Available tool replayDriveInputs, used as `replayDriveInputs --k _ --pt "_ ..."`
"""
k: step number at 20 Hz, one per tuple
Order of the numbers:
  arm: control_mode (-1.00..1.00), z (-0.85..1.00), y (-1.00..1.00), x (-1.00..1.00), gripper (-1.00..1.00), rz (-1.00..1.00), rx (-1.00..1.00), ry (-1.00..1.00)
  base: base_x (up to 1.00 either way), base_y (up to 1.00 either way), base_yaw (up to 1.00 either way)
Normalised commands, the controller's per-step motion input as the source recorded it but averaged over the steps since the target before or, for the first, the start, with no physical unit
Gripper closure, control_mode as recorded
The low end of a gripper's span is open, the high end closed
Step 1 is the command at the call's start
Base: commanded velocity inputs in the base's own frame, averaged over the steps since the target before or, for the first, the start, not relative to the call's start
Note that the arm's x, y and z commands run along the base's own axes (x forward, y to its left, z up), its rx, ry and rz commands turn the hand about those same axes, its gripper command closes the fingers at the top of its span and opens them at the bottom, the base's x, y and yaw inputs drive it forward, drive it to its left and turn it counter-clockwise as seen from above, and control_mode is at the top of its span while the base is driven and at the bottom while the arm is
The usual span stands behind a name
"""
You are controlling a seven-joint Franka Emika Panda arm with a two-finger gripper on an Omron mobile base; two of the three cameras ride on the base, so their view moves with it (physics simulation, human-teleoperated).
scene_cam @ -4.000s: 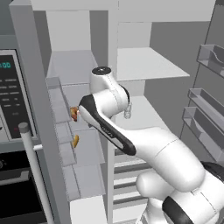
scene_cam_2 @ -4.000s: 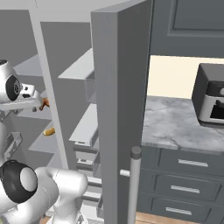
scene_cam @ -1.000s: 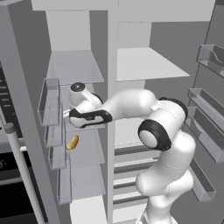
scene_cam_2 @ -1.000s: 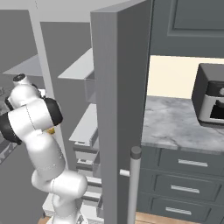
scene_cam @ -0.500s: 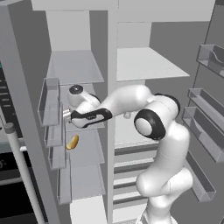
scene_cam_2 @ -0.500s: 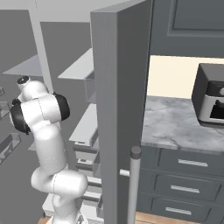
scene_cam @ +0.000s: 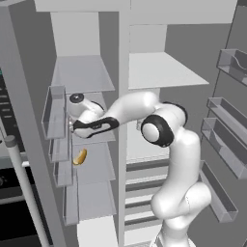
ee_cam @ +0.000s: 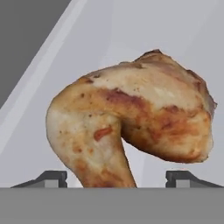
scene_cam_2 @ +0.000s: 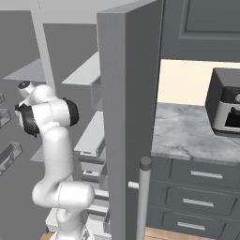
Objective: Pick up the frozen chicken drumstick from the freezer, place it on any shelf in the fridge, and close the fridge and freezer doors when done.
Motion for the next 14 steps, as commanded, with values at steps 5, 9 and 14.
replayDriveInputs --k 5,9,14 --pt "-1.00 -0.62 0.00 -0.01 1.00 0.00 0.00 0.05 0.00 0.00 0.00" --pt "-1.00 -0.21 -0.11 -0.41 1.00 -0.01 0.03 0.00 0.00 0.00 0.00" --pt "-1.00 0.02 -0.35 -0.98 1.00 -0.07 0.08 -0.21 0.00 0.00 0.00"
